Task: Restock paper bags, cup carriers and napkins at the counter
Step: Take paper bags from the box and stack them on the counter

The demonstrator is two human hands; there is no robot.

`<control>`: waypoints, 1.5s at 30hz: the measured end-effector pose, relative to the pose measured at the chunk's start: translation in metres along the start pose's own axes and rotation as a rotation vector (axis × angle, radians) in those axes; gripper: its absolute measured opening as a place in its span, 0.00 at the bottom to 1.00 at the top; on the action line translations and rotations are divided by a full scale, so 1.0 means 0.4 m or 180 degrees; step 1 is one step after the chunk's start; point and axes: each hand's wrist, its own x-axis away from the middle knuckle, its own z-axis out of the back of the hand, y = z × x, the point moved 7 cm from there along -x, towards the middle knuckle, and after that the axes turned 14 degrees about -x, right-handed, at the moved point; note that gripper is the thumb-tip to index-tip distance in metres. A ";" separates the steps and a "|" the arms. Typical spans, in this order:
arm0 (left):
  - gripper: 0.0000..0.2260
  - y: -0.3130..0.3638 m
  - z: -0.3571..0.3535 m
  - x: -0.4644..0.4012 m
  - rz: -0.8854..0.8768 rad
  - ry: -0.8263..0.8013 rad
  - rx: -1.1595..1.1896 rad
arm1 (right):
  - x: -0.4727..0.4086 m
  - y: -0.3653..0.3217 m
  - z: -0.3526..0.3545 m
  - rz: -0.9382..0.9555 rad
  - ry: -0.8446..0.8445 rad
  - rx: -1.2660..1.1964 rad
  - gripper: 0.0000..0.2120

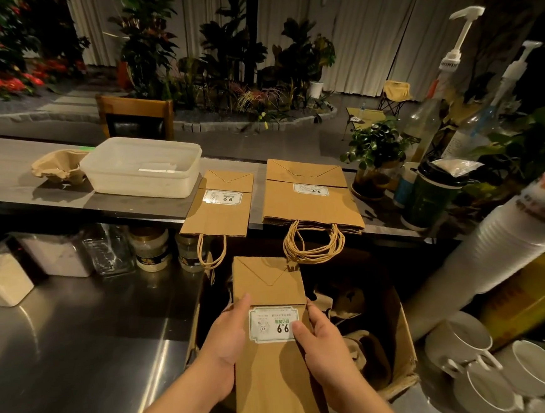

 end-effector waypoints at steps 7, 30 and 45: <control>0.17 -0.005 0.019 0.018 -0.0140 0.0327 -0.0231 | 0.035 0.002 -0.005 -0.0029 -0.0143 -0.0034 0.22; 0.19 0.171 0.086 0.120 -0.1275 0.0012 -0.0464 | 0.078 -0.130 -0.043 0.0309 0.0050 -0.0558 0.10; 0.09 0.190 0.232 0.107 -0.1112 0.0474 -0.0525 | 0.082 -0.121 -0.175 0.0030 -0.0068 -0.0611 0.09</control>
